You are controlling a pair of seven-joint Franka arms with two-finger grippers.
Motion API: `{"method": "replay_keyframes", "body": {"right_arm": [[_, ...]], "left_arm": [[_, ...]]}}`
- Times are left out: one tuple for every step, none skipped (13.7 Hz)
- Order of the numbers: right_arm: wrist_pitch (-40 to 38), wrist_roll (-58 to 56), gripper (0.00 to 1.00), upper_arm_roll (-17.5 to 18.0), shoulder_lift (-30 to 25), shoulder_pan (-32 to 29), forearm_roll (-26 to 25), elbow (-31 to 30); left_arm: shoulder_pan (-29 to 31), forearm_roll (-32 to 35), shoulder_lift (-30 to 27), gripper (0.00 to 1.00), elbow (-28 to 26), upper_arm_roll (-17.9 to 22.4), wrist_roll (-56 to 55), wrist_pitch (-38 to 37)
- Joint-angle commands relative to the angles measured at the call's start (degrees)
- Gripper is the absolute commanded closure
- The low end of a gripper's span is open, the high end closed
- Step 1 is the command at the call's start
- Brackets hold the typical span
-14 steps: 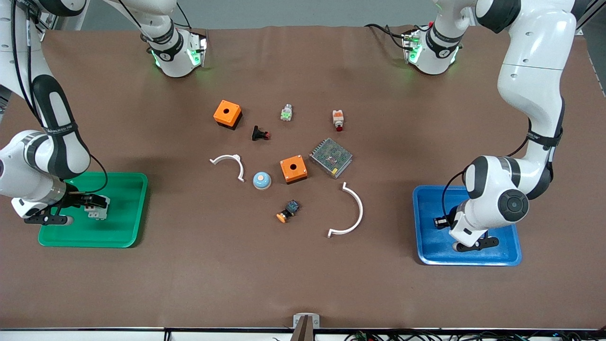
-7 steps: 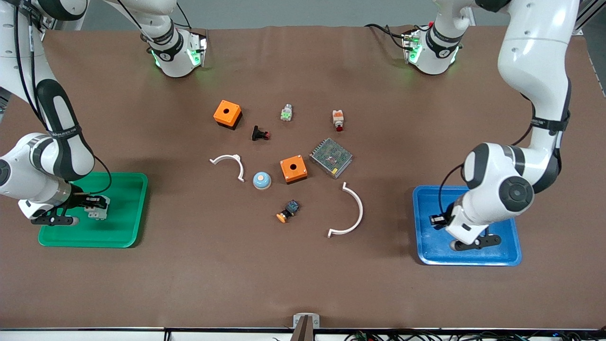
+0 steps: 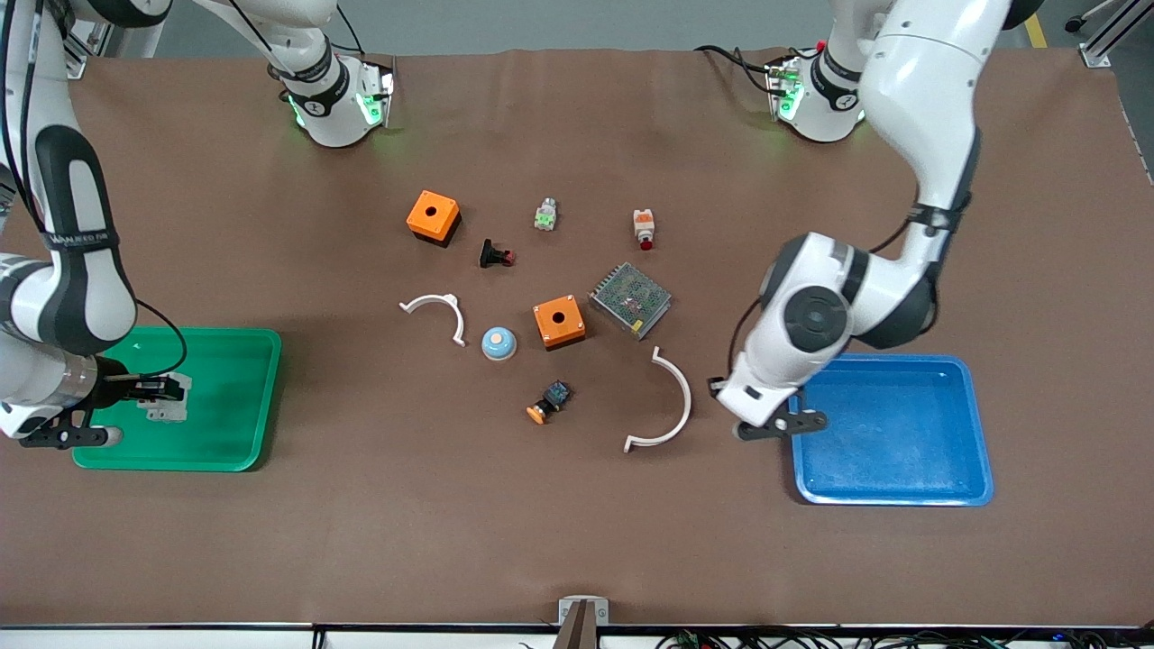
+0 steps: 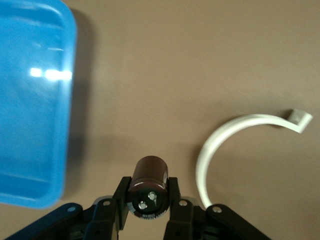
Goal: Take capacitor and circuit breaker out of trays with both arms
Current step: 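Lift the capacitor and breaker out of the trays toward the table middle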
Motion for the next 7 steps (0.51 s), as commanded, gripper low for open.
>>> {"method": "replay_keyframes", "body": {"right_arm": [[-2.79,8.27,0.98,-0.14,-5.07,5.84,0.12,-2.77],[-1.83,12.22,0.98,-0.05,-6.12,8.21,0.29,-4.43],[-0.69,16.0,0.98,-0.05,-6.74,11.01,0.38,-5.76],[1.41,19.96,0.98,-0.14,-7.01,13.65,1.34,-7.08],[4.21,23.91,0.98,-0.14,-7.45,16.29,2.04,-9.0],[7.98,27.78,0.98,-0.22,-7.37,19.1,2.05,-11.02],[11.24,30.52,0.98,-0.23,-7.37,21.3,2.05,-12.61]], "left_arm": [[-4.75,1.48,2.16,1.0,2.65,0.3,-7.63,0.22],[-6.68,1.39,2.78,1.0,2.92,0.3,-10.09,0.39],[-7.83,1.3,3.65,1.0,3.18,0.3,-11.85,1.0],[-9.15,1.21,4.27,1.0,3.36,0.3,-13.61,2.05],[-10.38,1.13,5.06,0.99,3.36,0.21,-15.2,3.46],[-11.7,1.12,5.59,0.99,3.36,0.21,-16.26,4.51],[-12.84,1.12,6.47,0.99,3.36,0.21,-17.31,5.31]]}}
